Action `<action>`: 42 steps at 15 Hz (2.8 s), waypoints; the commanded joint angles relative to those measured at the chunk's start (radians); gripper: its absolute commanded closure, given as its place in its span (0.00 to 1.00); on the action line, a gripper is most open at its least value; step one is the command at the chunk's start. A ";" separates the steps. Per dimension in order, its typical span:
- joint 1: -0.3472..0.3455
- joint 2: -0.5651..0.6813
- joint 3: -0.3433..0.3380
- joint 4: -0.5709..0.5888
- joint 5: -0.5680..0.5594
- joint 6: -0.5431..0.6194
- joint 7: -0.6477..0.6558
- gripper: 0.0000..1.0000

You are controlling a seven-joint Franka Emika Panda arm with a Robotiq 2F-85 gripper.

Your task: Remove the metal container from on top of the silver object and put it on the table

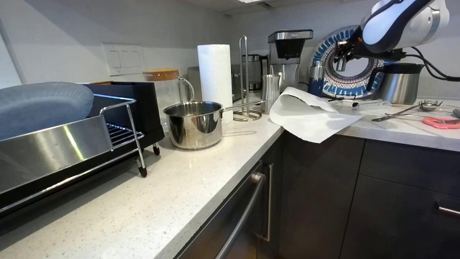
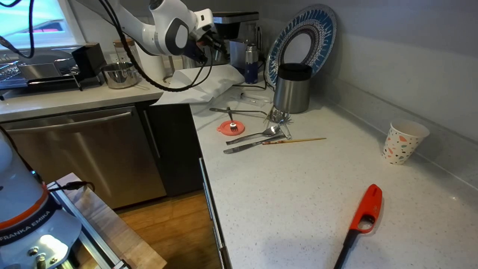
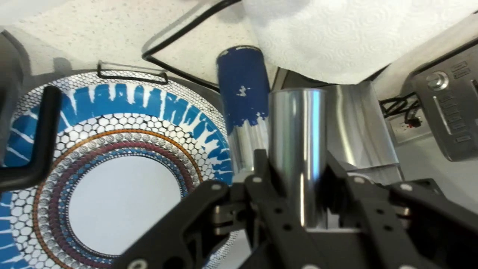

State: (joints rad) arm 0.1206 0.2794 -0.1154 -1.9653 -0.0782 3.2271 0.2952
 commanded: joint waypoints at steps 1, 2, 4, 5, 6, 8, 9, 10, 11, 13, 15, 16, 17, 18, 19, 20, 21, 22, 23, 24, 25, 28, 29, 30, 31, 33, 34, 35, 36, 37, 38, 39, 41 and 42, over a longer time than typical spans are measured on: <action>0.076 0.075 -0.147 0.007 0.000 0.019 0.052 0.89; 0.102 0.101 -0.193 0.012 0.006 0.026 0.071 0.89; 0.164 0.155 -0.291 0.024 0.021 0.033 0.115 0.89; 0.208 0.186 -0.352 0.033 0.031 0.035 0.141 0.89; 0.265 0.226 -0.428 0.043 0.042 0.040 0.174 0.89; 0.355 0.292 -0.541 0.051 0.062 0.038 0.230 0.89; 0.387 0.322 -0.578 0.056 0.076 0.033 0.259 0.89; 0.420 0.350 -0.614 0.058 0.092 0.026 0.286 0.89; 0.448 0.375 -0.643 0.057 0.109 0.017 0.311 0.89; 0.502 0.427 -0.699 0.053 0.143 0.013 0.355 0.89; 0.551 0.472 -0.757 0.056 0.182 0.014 0.394 0.89; 0.569 0.488 -0.778 0.055 0.199 0.011 0.410 0.89; 0.583 0.502 -0.795 0.055 0.212 0.009 0.425 0.89; 0.598 0.517 -0.812 0.052 0.224 0.007 0.440 0.89; 0.606 0.526 -0.821 0.049 0.232 0.007 0.452 0.89; 0.617 0.538 -0.836 0.047 0.243 0.011 0.468 0.89; 0.621 0.541 -0.841 0.043 0.250 0.018 0.480 0.89; 0.629 0.546 -0.852 0.041 0.260 0.026 0.493 0.89; 0.633 0.553 -0.850 0.043 0.336 0.030 0.443 0.89; 0.639 0.557 -0.867 0.042 0.298 0.036 0.511 0.89; 0.643 0.560 -0.871 0.045 0.312 0.031 0.510 0.89; 0.657 0.588 -0.897 0.059 0.327 0.023 0.542 0.89; 0.665 0.605 -0.911 0.065 0.334 0.018 0.558 0.89; 0.673 0.618 -0.925 0.069 0.339 0.000 0.570 0.89; 0.678 0.631 -0.929 0.075 0.396 -0.013 0.525 0.89; 0.719 0.689 -0.997 0.071 0.427 -0.043 0.549 0.89; 0.733 0.701 -1.021 0.065 0.433 -0.062 0.559 0.89; 0.748 0.714 -1.044 0.058 0.441 -0.082 0.559 0.89; 0.766 0.739 -1.074 0.054 0.447 -0.101 0.571 0.89; 0.782 0.762 -1.102 0.051 0.448 -0.123 0.580 0.89; 0.798 0.780 -1.126 0.048 0.441 -0.153 0.589 0.89; 0.812 0.800 -1.149 0.044 0.430 -0.186 0.598 0.89; 0.830 0.830 -1.181 0.040 0.405 -0.254 0.620 0.89; 0.833 0.848 -1.191 0.043 0.393 -0.289 0.634 0.89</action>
State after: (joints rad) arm 0.9159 1.0450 -1.2495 -1.9127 0.3320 3.0168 0.8677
